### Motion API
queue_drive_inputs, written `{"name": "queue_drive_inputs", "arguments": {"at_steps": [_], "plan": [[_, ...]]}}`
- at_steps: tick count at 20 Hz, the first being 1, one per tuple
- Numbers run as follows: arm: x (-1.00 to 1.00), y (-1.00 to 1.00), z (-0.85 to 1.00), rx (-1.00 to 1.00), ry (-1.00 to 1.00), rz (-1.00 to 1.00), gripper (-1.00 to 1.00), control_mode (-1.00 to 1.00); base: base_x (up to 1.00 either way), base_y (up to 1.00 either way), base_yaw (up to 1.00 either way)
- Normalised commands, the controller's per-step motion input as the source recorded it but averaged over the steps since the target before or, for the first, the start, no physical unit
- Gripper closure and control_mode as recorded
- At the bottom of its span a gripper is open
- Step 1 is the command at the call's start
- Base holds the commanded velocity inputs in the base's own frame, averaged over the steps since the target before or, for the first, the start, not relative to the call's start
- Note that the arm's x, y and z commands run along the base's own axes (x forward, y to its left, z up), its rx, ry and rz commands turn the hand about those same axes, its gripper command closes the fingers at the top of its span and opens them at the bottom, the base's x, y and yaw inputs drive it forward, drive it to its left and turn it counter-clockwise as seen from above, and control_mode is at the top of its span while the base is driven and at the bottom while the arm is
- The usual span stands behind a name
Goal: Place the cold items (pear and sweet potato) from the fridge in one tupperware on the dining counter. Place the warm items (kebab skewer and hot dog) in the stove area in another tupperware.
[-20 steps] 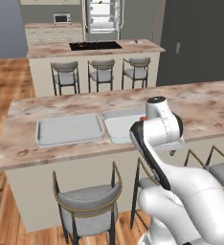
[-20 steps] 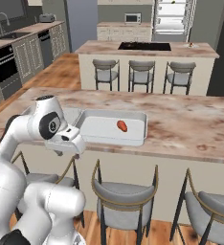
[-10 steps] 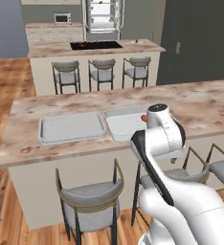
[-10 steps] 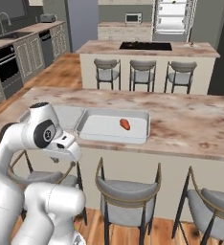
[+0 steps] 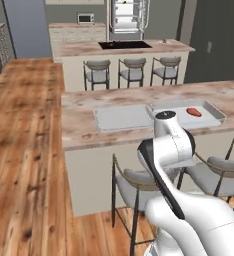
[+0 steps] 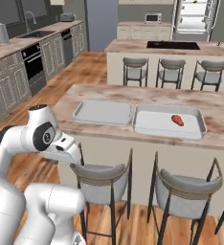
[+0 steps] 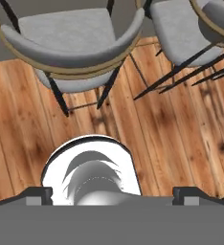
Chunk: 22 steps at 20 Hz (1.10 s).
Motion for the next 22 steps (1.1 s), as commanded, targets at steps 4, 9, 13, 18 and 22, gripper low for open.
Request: {"name": "queue_drive_inputs", "arguments": {"at_steps": [4,9,13,18,22], "plan": [[0.00,0.00,0.00,0.00,0.00,0.00,-1.00,1.00,0.00,1.00,0.10],[0.00,0.00,0.00,0.00,0.00,0.00,-1.00,1.00,0.16,1.00,0.02],[0.00,0.00,0.00,0.00,0.00,0.00,-1.00,1.00,0.40,1.00,-0.01],[0.00,0.00,0.00,0.00,0.00,0.00,-1.00,1.00,0.56,1.00,-0.10],[0.00,0.00,0.00,0.00,0.00,0.00,-1.00,1.00,0.81,1.00,-0.21]]}}
